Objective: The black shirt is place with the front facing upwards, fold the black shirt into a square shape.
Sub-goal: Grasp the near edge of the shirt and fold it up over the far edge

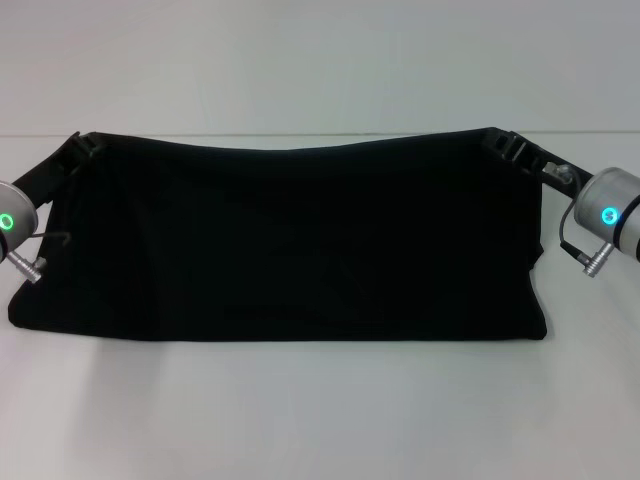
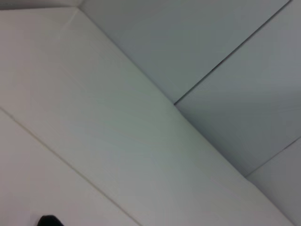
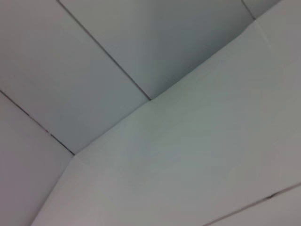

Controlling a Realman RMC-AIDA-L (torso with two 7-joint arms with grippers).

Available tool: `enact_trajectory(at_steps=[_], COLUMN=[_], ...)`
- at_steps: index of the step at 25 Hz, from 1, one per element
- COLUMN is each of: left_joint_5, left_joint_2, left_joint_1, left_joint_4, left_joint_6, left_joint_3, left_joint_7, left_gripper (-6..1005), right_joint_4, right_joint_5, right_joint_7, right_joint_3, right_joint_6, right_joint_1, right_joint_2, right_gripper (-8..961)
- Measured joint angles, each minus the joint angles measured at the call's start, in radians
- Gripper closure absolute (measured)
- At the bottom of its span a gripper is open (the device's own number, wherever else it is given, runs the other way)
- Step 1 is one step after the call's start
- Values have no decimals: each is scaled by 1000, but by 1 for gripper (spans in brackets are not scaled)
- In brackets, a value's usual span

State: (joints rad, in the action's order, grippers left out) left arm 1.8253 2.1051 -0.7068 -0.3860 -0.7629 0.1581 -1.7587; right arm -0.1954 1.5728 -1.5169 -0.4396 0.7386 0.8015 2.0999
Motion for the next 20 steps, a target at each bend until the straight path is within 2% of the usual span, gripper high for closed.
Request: enact_trajectory(at_steps=[3,9,12,17,20], left_joint_5=[-60,-117,-117,-118,-118], left_joint_2=[9,17,18,20,19], left_joint_1=[4,7,8,20,31], left_joint_4=[8,26,26,27,27], left_joint_6=[6,47,61,58,52], left_joint_3=[-1,-1,-2,-3,-1], left_joint_7=[77,122,124,125,122], left_gripper=[937,923,799,579,463], right_joint_4=[12,25,28,33,41], right_joint_5=[-1,-2,-2,-2,-2], right_joint_7=[58,77,75,69,72], right_joint_3=[8,12,12,6,3], right_joint_6=[-10,-29,-65,-92,-93], right_joint_1=[13,33,40,42,42], right_joint_2=[1,3,3,3,2], right_gripper=[906,788,729,489,426])
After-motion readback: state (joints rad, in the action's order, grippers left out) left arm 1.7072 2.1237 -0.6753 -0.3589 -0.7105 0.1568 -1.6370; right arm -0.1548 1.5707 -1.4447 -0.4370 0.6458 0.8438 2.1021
